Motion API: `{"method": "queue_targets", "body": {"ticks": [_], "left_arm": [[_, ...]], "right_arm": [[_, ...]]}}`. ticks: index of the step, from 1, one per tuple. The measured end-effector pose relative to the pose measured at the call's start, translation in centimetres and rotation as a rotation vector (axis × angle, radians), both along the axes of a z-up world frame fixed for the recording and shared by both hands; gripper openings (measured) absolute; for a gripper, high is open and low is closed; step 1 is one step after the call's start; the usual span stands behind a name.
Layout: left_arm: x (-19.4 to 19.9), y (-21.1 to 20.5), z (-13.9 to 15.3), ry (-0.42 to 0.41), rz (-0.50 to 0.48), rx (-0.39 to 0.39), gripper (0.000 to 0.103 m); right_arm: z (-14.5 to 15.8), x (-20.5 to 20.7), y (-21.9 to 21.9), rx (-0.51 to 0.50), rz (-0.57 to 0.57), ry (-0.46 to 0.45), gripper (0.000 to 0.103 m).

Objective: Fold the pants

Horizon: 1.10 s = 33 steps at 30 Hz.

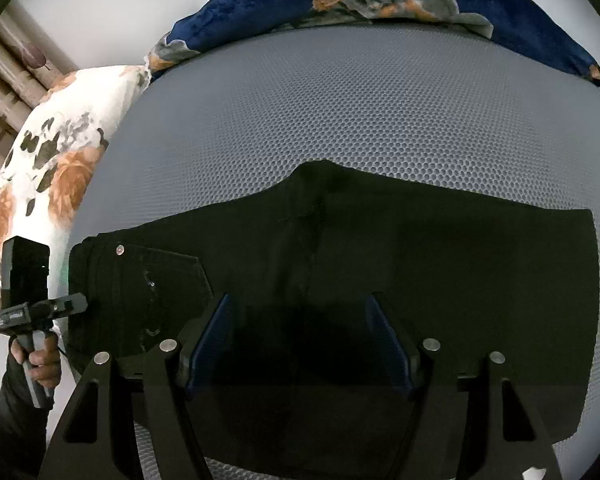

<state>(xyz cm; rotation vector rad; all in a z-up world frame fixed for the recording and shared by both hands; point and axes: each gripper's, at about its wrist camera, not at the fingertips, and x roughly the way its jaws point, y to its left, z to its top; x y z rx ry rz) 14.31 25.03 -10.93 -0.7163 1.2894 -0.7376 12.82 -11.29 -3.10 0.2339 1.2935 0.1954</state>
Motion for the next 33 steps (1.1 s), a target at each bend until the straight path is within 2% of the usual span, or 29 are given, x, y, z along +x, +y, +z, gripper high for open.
{"method": "queue_targets", "body": {"ticks": [3,4,7,10,13,17,24,28,33], "left_arm": [[-0.1,0.2,0.1,0.043,0.066,0.022,0.06],[-0.2,0.2,0.1,0.05,0.08,0.047,0.052],[-0.5,-0.2,0.5,0.059,0.115,0.136,0.038],[-0.8,-1.2,1.5,0.055,0.14,0.216,0.033],[-0.9,-1.7,2.5,0.069,0.171,0.228,0.027],[-1.4,-3.3,5.2,0.063,0.212,0.206,0.024],[-1.9,-9.0,10.2,0.026,0.252,0.172,0.024],[-1.6,-14.2,12.6,-0.031,0.224,0.218,0.024],[-0.7,-20.6,13.5,-0.067,0.175,0.223,0.024]], "right_arm": [[0.2,-0.2,-0.2,0.004,-0.004,-0.016,0.067],[0.3,-0.3,-0.4,0.004,-0.008,-0.024,0.067],[0.8,-0.6,-1.4,0.013,-0.024,-0.045,0.067],[1.1,-0.9,-2.4,0.025,-0.049,-0.058,0.067],[1.7,-1.5,-3.9,0.041,-0.077,-0.078,0.067],[2.4,-2.4,-6.2,0.064,-0.122,-0.109,0.068],[2.8,-4.1,-10.7,0.12,-0.209,-0.146,0.068],[3.1,-5.3,-13.5,0.138,-0.243,-0.168,0.068],[3.6,-7.2,-17.5,0.153,-0.303,-0.203,0.068]]}}
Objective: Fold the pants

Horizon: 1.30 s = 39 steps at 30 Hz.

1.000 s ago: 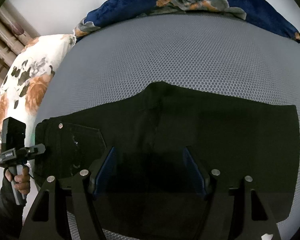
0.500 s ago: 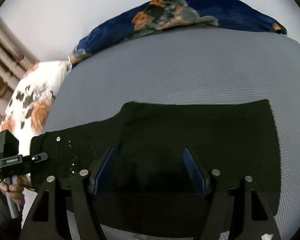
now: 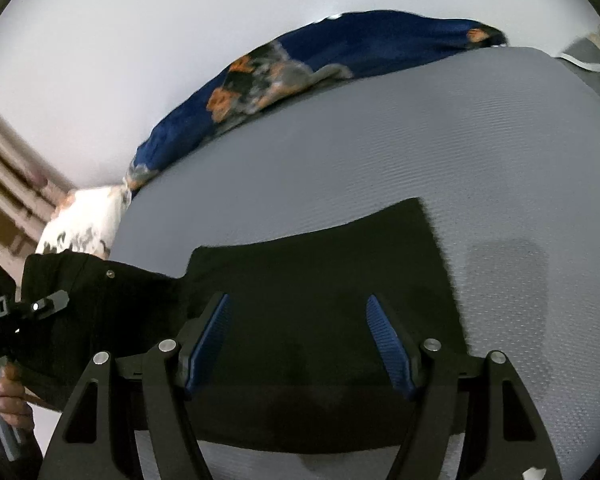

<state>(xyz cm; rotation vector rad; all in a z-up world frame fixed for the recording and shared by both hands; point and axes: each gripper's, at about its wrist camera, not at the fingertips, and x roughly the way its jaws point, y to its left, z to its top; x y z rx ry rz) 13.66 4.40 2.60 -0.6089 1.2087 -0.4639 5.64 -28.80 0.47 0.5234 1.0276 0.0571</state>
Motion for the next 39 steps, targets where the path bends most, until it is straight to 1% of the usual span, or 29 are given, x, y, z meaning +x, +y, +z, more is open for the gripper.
{"method": "queue_targets", "body": {"ticks": [1,6,9,10,15,20,24,26,27,28,30,31,33,35,37,39], "left_arm": [[0.3,-1.6,0.1,-0.006,-0.011,0.009,0.024],[1.2,-6.6,-0.4,-0.013,-0.057,0.04,0.024],[1.6,-9.6,-1.4,-0.013,-0.082,0.079,0.024],[1.9,-10.8,-2.0,-0.019,-0.097,0.109,0.024],[2.1,-14.1,-4.2,-0.013,-0.118,0.175,0.024],[1.8,-16.2,-5.9,-0.025,-0.158,0.261,0.025],[1.5,-17.1,-6.4,-0.048,-0.175,0.294,0.029],[1.3,-17.3,-6.3,-0.062,-0.18,0.295,0.039],[1.2,-17.3,-6.1,-0.072,-0.183,0.268,0.051],[1.0,-17.1,-5.7,-0.083,-0.191,0.235,0.059],[0.5,-16.9,-4.9,-0.114,-0.202,0.218,0.06],[0.3,-16.8,-4.3,-0.143,-0.217,0.217,0.061],[-0.2,-16.4,-3.4,-0.185,-0.216,0.236,0.062],[-0.7,-15.1,-2.8,-0.224,-0.2,0.263,0.063],[-1.0,-13.2,-2.7,-0.232,-0.159,0.306,0.066],[-1.0,-11.5,-3.1,-0.225,-0.122,0.337,0.066]], "right_arm": [[0.1,-0.2,-0.8,0.003,-0.013,-0.003,0.068],[-0.3,-1.8,-4.2,0.025,-0.085,-0.01,0.068],[-0.8,-2.6,-5.6,0.045,-0.114,-0.01,0.068],[-1.1,-2.8,-5.9,0.051,-0.122,-0.01,0.068],[-1.4,-3.2,-6.9,0.041,-0.136,-0.024,0.068],[-1.9,-3.6,-7.8,0.069,-0.146,-0.027,0.068],[-2.0,-3.7,-8.1,0.085,-0.145,-0.023,0.068],[-1.8,-3.6,-8.0,0.072,-0.141,-0.03,0.068],[-1.7,-3.5,-7.9,0.068,-0.14,-0.032,0.068],[-1.6,-3.5,-7.9,0.066,-0.139,-0.032,0.068],[-1.7,-3.4,-7.9,0.069,-0.139,-0.028,0.068],[-1.8,-3.4,-7.9,0.07,-0.139,-0.025,0.068],[-2.0,-3.4,-7.7,0.075,-0.136,-0.018,0.068],[-2.0,-3.2,-7.5,0.087,-0.122,-0.015,0.068],[-2.0,-2.8,-7.2,0.107,-0.084,-0.011,0.068],[-2.4,-1.8,-6.7,0.15,0.0,0.012,0.068]]}}
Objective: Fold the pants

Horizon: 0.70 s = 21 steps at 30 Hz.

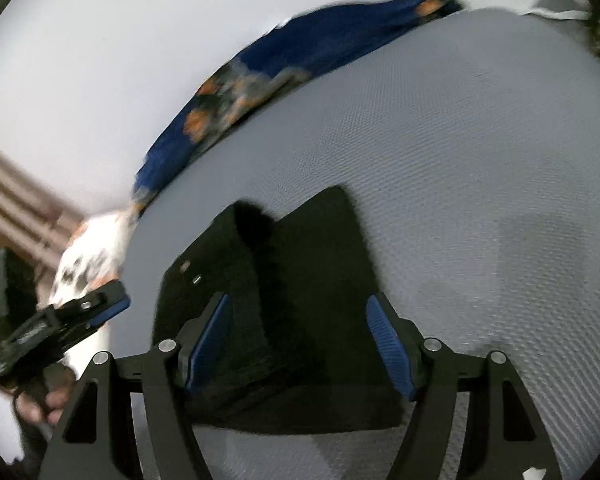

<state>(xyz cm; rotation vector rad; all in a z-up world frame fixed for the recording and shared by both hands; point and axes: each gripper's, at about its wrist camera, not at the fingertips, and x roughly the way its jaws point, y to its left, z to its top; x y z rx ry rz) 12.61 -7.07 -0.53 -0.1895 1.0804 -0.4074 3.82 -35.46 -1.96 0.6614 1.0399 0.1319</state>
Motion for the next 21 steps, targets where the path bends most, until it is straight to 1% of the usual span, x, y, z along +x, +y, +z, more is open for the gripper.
{"method": "queue_targets", "body": {"ticks": [2,6,8,11,13,15,17,19,20,21], "left_arm": [[0.0,2.0,-0.7,0.008,0.049,0.029,0.066],[-0.3,5.7,-2.3,0.045,0.147,0.07,0.066],[-0.5,6.8,-2.9,0.06,0.17,0.083,0.066],[-1.1,8.2,-4.0,0.078,0.203,0.123,0.066],[-1.5,8.8,-4.6,0.094,0.217,0.132,0.066],[-1.7,9.5,-5.3,0.118,0.23,0.128,0.066],[-1.6,9.7,-5.8,0.135,0.244,0.132,0.066],[-1.7,10.0,-6.4,0.151,0.253,0.135,0.066],[-1.7,10.0,-6.5,0.156,0.257,0.137,0.066],[-1.8,9.9,-6.6,0.161,0.26,0.138,0.066]], "right_arm": [[-0.5,1.3,0.8,0.032,0.102,0.014,0.068],[-2.0,4.0,1.9,0.039,0.233,0.054,0.068],[-2.9,5.3,2.0,0.059,0.262,0.076,0.068],[-4.2,6.8,1.8,0.093,0.287,0.1,0.068],[-5.2,7.6,1.8,0.11,0.306,0.115,0.068],[-5.7,8.1,1.7,0.14,0.326,0.11,0.068],[-6.3,8.8,1.7,0.193,0.341,0.101,0.067],[-6.9,9.5,1.8,0.24,0.353,0.09,0.062],[-7.2,10.0,1.8,0.257,0.357,0.086,0.056],[-7.4,10.4,1.9,0.275,0.36,0.084,0.053]]}}
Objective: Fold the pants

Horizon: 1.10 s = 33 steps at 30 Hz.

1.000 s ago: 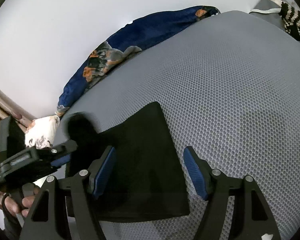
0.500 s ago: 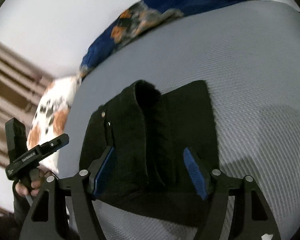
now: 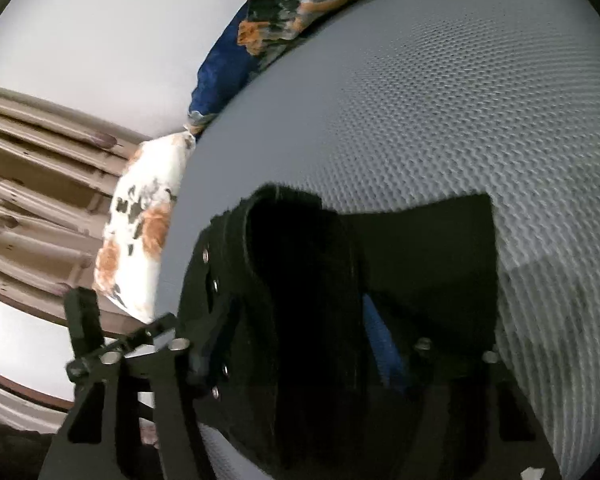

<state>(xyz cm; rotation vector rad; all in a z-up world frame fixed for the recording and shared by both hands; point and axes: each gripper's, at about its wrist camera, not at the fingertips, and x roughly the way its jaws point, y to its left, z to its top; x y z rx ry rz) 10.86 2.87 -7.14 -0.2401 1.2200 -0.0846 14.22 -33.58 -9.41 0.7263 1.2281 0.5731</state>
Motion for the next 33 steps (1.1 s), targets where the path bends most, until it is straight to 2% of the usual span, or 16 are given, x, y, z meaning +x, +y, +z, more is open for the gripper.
{"method": "queue_targets", "body": {"ticks": [5,7,8,11,17,20,23,26,28,30,33], "left_arm": [[0.1,-0.5,-0.3,0.011,-0.01,0.001,0.066],[0.2,-0.8,-0.4,0.013,-0.015,0.008,0.066],[0.2,-0.9,-0.4,0.013,-0.014,0.011,0.066],[0.5,-1.1,-0.2,0.006,-0.014,0.013,0.066],[0.9,-1.4,1.0,-0.038,-0.021,-0.031,0.066],[1.3,-2.3,1.5,-0.057,-0.043,-0.036,0.066],[1.8,-3.6,1.4,-0.061,-0.076,-0.037,0.066],[2.3,-5.2,0.8,-0.062,-0.119,-0.02,0.066],[2.6,-6.2,0.0,-0.046,-0.151,0.001,0.066],[3.0,-7.0,-1.2,-0.027,-0.177,0.048,0.066],[3.4,-7.3,-2.3,-0.013,-0.192,0.064,0.067]], "right_arm": [[-0.6,1.3,0.9,0.074,0.026,0.006,0.04],[-0.6,1.2,1.2,0.076,0.014,0.016,0.03],[-0.5,1.1,1.3,0.082,-0.004,0.015,0.021],[1.3,-0.3,1.2,0.06,-0.05,-0.019,0.012],[6.3,-2.9,0.5,0.012,-0.136,-0.099,0.011],[7.3,-4.2,-1.3,-0.023,-0.198,-0.114,0.011],[5.5,-5.4,-3.3,-0.052,-0.266,-0.048,0.011],[2.8,-5.9,-4.0,-0.172,-0.291,0.015,0.011],[1.8,-5.9,-3.9,-0.194,-0.299,0.024,0.013],[1.6,-5.6,-3.8,-0.202,-0.302,0.028,0.017],[2.1,-5.2,-2.8,-0.266,-0.287,0.023,0.026]]}}
